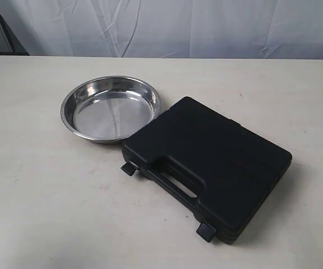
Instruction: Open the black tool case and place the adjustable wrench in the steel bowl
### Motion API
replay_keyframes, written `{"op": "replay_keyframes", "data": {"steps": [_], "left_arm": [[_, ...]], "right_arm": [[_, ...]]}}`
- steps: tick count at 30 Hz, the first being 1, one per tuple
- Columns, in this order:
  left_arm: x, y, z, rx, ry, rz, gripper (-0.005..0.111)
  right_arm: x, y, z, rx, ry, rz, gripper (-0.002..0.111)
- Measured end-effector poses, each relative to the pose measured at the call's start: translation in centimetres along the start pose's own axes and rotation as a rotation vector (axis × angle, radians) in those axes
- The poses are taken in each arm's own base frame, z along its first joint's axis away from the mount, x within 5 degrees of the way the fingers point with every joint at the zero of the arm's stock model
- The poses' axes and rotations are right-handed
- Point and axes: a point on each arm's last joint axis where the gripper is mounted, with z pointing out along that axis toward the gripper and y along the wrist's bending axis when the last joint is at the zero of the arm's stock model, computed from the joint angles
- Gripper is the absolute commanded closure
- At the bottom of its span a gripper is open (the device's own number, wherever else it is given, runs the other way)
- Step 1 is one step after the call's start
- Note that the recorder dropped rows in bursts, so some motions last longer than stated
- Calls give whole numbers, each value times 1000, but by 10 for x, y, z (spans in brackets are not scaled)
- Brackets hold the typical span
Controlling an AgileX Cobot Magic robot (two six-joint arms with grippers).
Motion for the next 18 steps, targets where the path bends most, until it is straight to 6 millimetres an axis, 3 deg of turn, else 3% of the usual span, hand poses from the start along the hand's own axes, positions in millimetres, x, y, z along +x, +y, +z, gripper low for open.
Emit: {"op": "replay_keyframes", "data": {"steps": [14,18], "left_arm": [[0,0,0,0,0,0,106],[0,0,0,0,0,0,106]], "right_arm": [[0,0,0,0,-4,7,108],[-9,-2,0,11,-96,144,108]]}}
